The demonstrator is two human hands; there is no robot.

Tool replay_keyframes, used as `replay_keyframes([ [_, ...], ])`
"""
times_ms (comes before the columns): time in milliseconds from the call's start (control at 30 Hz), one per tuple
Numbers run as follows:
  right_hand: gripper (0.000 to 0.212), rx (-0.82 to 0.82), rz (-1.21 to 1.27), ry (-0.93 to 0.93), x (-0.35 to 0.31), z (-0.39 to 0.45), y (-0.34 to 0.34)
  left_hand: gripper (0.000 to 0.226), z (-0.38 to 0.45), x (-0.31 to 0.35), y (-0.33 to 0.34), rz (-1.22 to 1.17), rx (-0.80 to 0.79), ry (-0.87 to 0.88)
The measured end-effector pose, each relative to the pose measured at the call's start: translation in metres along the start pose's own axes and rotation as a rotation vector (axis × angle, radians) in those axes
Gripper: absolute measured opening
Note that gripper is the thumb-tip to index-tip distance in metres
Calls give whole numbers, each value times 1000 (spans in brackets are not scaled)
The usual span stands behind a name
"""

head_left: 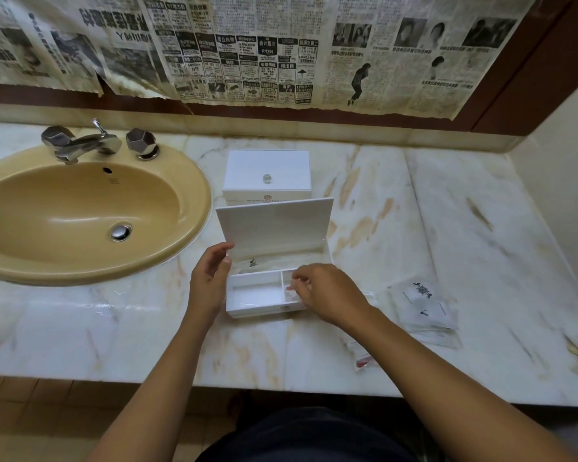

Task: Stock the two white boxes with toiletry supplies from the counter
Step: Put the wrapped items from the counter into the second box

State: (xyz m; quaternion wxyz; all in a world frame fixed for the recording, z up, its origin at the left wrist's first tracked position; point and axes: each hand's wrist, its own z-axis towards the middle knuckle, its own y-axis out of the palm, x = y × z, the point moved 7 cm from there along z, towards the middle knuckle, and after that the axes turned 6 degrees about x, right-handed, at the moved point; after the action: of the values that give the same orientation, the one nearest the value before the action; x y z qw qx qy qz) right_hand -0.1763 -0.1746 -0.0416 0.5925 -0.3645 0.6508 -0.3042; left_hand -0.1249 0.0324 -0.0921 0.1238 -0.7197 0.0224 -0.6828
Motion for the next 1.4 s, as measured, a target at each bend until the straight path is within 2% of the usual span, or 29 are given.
replay_keyframes([
  [133,18,292,68,27,10,5,-38,25,0,0,0,-10,2,0],
  [233,14,414,51,147,36,6,-60,24,1,1,0,-8,3,-3],
  [300,15,379,4,221,55,7,-63,24,1,1,-1,-3,3,-2],
  [467,26,-27,-183,294,81,2,-31,24,1,1,0,4,0,-2],
  [633,29,-115,-260,297,90,-4,-8,24,1,1,-1,5,0,-10],
  [933,27,8,-250,312,98,-6,-11,25,0,1,-1,11,-7,-4],
  [1067,24,118,-213,331,96,-3,-24,24,1,1,-1,7,-9,-4],
  [1267,16,362,-134,180,58,4,-63,24,0,1,-1,9,-4,-6],
  [1400,13,372,-23,63,24,6,-69,25,0,0,-2,9,-5,-6],
])
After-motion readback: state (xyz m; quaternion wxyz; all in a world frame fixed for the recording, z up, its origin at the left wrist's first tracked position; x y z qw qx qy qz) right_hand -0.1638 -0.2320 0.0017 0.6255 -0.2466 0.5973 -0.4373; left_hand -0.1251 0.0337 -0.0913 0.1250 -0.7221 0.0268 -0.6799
